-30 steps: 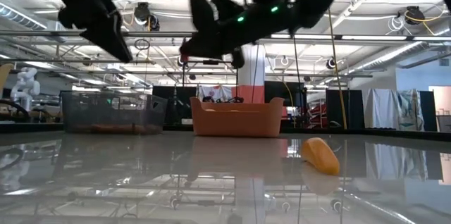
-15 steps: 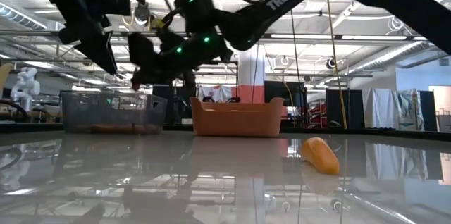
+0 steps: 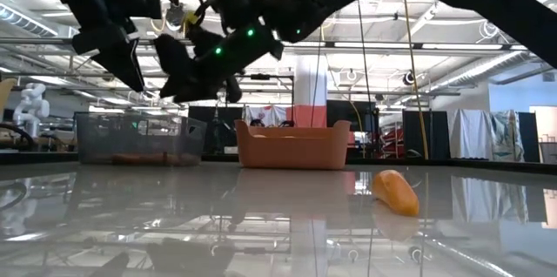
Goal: Sort produce into baskets
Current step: Put the yellow chili pepper into the black bin
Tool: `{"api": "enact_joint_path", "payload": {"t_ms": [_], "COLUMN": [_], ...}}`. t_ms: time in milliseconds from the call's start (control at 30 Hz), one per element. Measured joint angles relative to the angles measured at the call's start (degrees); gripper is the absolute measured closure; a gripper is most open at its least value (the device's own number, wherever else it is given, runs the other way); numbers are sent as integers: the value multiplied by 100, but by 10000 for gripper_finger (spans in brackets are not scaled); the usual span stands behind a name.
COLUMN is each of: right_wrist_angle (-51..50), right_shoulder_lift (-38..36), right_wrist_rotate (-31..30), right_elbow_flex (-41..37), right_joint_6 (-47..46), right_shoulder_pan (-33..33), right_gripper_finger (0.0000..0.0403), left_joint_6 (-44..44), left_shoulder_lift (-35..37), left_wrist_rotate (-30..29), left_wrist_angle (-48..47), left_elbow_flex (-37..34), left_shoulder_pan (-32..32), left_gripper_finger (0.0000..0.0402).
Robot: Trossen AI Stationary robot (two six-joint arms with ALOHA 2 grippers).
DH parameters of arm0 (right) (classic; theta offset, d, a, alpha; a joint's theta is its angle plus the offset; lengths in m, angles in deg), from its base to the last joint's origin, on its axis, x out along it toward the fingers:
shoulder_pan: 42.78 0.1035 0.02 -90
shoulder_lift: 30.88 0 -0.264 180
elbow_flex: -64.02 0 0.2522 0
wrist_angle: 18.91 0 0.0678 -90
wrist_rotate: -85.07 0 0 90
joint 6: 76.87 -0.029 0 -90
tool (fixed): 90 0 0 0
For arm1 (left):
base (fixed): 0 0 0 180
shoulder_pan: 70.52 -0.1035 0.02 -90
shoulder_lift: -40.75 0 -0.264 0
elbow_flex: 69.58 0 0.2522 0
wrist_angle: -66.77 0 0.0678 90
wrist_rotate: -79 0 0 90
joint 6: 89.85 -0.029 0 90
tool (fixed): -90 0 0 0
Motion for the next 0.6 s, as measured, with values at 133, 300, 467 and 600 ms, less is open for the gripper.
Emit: {"api": "enact_joint_path", "payload": {"t_ms": [133, 300, 467, 600], "right_wrist_angle": [-909, -2335, -3788, -4548], "right_shoulder_lift": [-250, -634, -1003, -1219], "right_wrist_rotate": [-9, 2, 240, 724], "right_elbow_flex": [1, 1, 1, 1], "right_joint_6": [-2, 144, -84, -479], "right_shoulder_pan": [35, 110, 246, 464], "right_gripper_finger": [248, 237, 236, 236], "left_joint_6": [15, 17, 21, 20], "left_shoulder_lift": [0, 0, 0, -2], "left_wrist_rotate": [87, 150, 159, 185], "left_wrist_angle": [-17, -19, 119, 339], "left_elbow_flex": [0, 0, -21, -46], "left_shoulder_pan": [2, 2, 2, 2], "left_gripper_finger": [252, 252, 252, 252]}}
